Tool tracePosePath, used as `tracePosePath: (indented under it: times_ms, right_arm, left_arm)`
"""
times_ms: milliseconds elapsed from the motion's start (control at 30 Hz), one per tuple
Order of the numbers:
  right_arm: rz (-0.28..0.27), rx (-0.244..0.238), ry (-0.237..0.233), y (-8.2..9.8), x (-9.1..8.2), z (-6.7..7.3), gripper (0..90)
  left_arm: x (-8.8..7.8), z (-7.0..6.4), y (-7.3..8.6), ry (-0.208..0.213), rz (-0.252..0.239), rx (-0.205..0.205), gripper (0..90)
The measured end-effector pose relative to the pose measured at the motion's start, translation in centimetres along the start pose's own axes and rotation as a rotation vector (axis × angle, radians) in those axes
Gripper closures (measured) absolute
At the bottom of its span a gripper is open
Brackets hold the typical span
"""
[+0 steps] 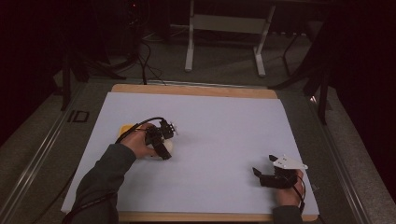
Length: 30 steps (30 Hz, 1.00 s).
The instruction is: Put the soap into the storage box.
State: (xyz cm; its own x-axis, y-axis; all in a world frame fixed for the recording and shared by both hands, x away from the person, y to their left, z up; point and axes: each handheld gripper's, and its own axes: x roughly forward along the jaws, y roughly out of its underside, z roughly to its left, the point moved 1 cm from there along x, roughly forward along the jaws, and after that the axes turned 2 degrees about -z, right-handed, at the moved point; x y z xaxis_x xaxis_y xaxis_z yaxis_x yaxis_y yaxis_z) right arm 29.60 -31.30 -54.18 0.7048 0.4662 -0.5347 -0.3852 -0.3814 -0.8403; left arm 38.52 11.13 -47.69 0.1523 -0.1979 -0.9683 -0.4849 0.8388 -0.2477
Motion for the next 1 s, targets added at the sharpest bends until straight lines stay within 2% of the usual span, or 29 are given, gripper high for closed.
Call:
tracePosePath:
  times_ms: [500,633,667,833,933,1000]
  right_arm:
    - [0.000,-0.001,0.001,0.0,0.0,0.0,14.2]
    - [0.000,0.000,0.002,0.0,0.0,0.0,14.2]
    - [0.000,0.000,0.002,0.0,0.0,0.0,14.2]
    - [0.000,-0.001,0.002,0.0,0.0,0.0,14.2]
    - [0.002,-0.002,0.003,0.0,0.0,0.0,14.2]
    - [0.003,-0.003,0.003,0.0,0.0,0.0,14.2]
  left_arm:
    - [-0.3,1.8,0.9,-0.049,0.045,-0.153,24.6]
    - [-0.4,2.1,1.3,-0.048,0.045,-0.170,24.6]
    - [-0.5,2.3,1.5,-0.052,0.038,-0.191,24.6]
    - [-0.8,2.9,1.9,-0.061,0.055,-0.215,24.6]
    - [-1.0,3.3,2.4,-0.064,0.048,-0.239,24.6]
    - [-1.1,3.6,2.6,-0.066,0.049,-0.242,24.6]
